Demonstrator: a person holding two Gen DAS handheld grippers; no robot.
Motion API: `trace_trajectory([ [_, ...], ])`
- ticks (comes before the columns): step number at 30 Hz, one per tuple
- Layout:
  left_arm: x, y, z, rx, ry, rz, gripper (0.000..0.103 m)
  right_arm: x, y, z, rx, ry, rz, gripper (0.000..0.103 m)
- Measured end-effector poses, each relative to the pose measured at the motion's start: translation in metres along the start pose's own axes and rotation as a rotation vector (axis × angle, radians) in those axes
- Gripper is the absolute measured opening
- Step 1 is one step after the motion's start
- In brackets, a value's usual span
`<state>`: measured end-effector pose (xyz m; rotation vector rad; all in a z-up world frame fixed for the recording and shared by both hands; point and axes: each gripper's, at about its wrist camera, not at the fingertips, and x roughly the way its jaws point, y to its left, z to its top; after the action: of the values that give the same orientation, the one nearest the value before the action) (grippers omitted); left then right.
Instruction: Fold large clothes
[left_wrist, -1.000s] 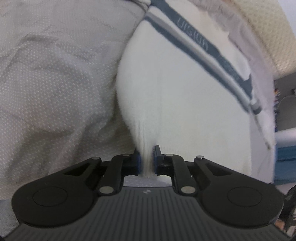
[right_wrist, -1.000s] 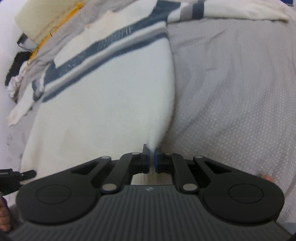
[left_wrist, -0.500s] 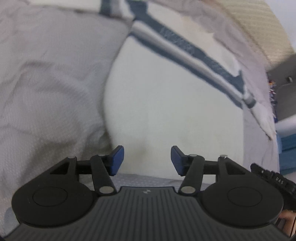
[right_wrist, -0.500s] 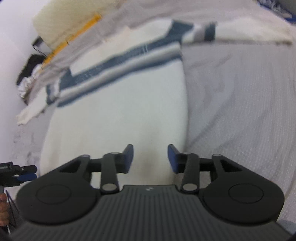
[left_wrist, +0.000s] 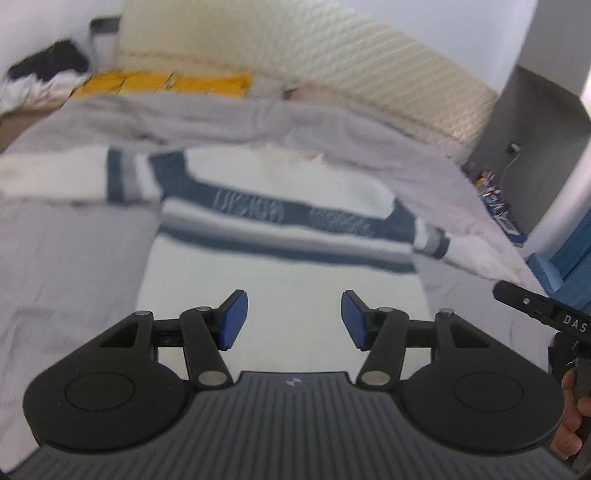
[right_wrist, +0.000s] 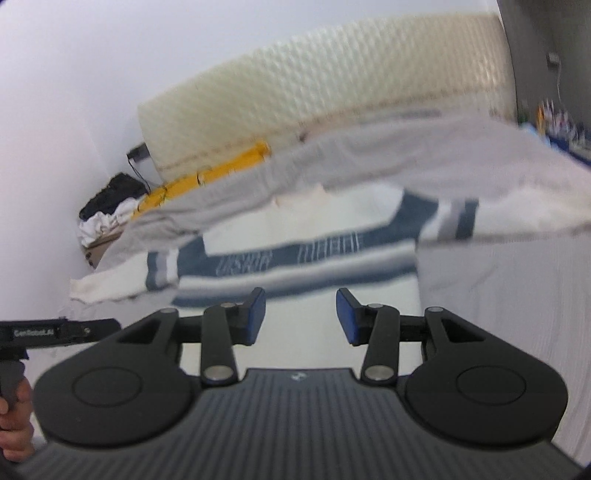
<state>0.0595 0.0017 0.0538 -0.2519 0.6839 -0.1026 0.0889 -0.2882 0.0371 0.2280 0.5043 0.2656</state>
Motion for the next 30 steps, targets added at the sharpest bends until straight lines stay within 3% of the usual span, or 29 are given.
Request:
trace_trajectory([
  [7, 0.016, -0.038, 0.012, 0.098, -0.075, -0.030, 0.062, 0.004, -0.001, 0.001, -0.049, -0.104, -0.040, 0.048],
  [16, 0.065, -0.028, -0.017, 0.133, -0.133, -0.006, 0.062, 0.029, -0.015, -0.036, -0.074, -0.090, -0.116, 0.050],
  [17, 0.069, -0.024, -0.019, 0.127, -0.138, -0.005, 0.062, 0.030, -0.015, -0.038, -0.086, -0.092, -0.129, 0.052],
  [19, 0.077, -0.018, -0.023, 0.114, -0.144, 0.007, 0.062, 0.031, -0.019, -0.040, -0.077, -0.109, -0.158, 0.075],
  [26, 0.091, -0.010, -0.036, 0.115, -0.127, 0.030, 0.066, 0.043, -0.043, -0.030, 0.020, -0.129, -0.200, 0.076],
  [30, 0.097, -0.006, -0.040, 0.103, -0.105, 0.022, 0.075, 0.056, -0.062, -0.024, 0.078, -0.120, -0.265, 0.092],
])
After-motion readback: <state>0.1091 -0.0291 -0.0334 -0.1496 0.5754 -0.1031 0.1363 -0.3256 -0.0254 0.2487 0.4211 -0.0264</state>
